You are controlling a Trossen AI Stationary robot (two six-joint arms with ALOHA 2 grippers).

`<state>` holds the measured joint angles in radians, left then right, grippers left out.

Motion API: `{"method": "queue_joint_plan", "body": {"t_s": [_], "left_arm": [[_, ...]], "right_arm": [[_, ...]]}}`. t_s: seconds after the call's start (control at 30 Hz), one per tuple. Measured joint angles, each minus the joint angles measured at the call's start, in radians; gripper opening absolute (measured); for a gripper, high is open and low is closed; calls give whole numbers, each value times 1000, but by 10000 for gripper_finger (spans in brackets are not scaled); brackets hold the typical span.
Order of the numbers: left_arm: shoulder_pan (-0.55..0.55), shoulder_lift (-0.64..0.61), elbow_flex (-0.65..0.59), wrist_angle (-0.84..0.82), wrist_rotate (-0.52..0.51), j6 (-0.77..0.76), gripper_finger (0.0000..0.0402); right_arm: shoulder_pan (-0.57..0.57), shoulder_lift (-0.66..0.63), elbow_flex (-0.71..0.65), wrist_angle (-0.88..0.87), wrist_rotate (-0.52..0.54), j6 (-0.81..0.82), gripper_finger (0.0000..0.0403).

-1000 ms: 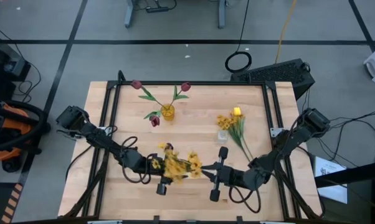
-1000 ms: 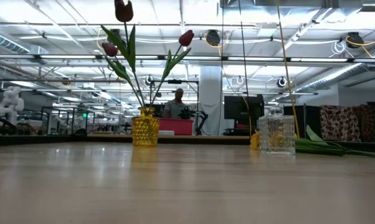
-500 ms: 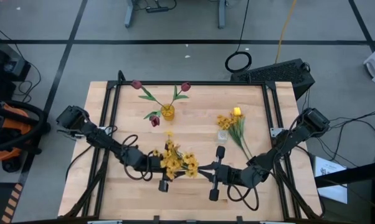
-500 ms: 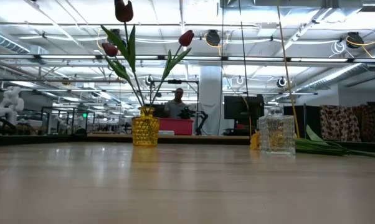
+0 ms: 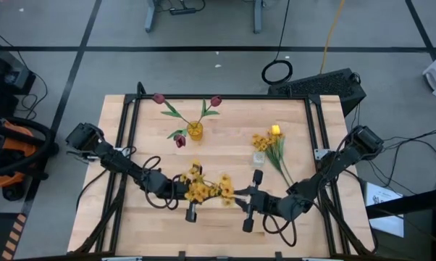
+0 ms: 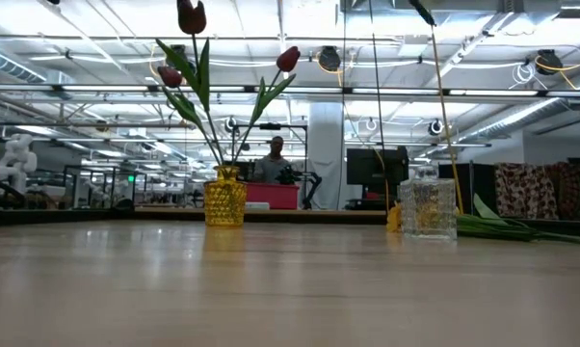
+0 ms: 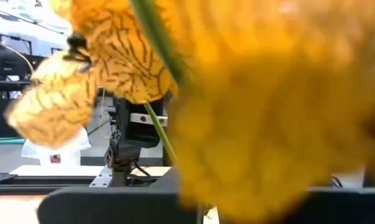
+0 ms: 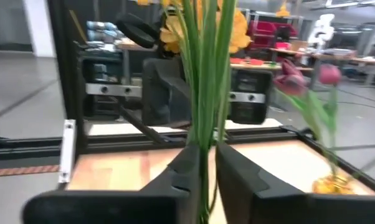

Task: Sort flowers into vase by color
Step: Put the yellow flower into the transparent vase

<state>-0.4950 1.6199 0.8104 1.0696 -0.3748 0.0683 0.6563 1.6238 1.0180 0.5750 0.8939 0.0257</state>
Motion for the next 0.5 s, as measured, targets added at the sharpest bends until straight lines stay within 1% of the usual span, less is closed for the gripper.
{"method": "queue_joint_plan", "body": {"t_s": [0.13,0.3,0.4,0.5], "left_arm": [[19,-1,0,24,4,0,18],[67,-1,0,28,6,0,13],[117,-1,0,75,8,0,12],[175,-1,19,61,50,-2,11]], "right_arm": [[28,-26,0,-91,98,13,93],[87,-131,0,-358,235,107,148],[117,-199,0,-583,244,224,168],[133,-252,0,-851,216,439,175]]}}
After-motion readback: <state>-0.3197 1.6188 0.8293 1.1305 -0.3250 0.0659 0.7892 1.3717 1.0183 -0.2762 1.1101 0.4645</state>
